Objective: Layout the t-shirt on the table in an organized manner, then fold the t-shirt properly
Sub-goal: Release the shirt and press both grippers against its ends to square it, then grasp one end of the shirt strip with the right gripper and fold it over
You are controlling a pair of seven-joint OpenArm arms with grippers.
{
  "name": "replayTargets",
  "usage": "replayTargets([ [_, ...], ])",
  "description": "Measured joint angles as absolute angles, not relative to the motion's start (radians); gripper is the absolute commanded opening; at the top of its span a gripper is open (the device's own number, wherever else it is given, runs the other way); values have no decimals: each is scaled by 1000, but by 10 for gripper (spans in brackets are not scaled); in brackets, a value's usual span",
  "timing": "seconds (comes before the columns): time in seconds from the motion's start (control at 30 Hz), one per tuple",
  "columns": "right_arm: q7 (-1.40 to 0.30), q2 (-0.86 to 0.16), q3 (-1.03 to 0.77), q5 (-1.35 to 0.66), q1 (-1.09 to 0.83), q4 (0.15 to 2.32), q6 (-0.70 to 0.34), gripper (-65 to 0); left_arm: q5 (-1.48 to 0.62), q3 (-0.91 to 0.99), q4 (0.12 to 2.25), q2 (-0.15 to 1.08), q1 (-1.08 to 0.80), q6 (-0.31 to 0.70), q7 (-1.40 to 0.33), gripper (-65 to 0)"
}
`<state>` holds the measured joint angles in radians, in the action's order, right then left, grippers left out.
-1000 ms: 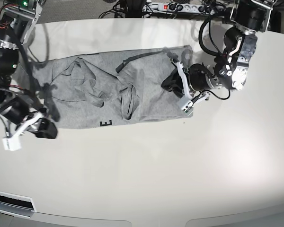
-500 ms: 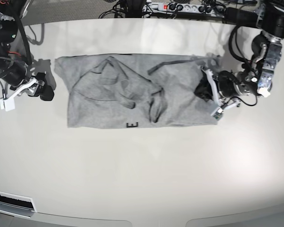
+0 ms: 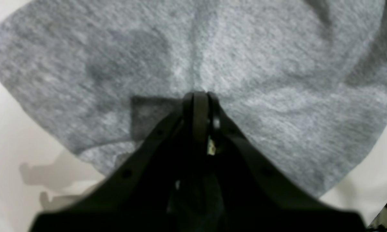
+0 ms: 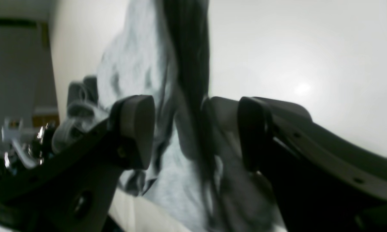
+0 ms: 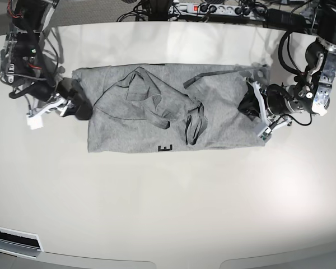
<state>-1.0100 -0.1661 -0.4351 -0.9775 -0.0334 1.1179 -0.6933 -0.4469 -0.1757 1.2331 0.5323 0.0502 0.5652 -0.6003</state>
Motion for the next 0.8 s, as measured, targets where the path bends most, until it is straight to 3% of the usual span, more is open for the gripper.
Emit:
replayTargets([
  [0.17,-1003,-164,-289,-962,-27,1119,-694,-230,-463,-176,1229,532,64,573,-628,-650],
  [0.5,-963,-165,-278,-960,-31,1119,-699,-232,-464,-176,1229,532,64,573,-628,-650],
  [0.63,-946,-165,-278,-953,-31,1119,-696,-282,-476,-176,1229,532,64,573,-629,-650],
  [0.7,-946,-165,-278,-951,-30,1119,-696,-336,-479,-176,1229,532,64,573,-629,-650],
  [0.8,-943,-159,-278,-943,-31,1118,-690,-584,-483,-176,1229,533,64,572,-630,-650],
])
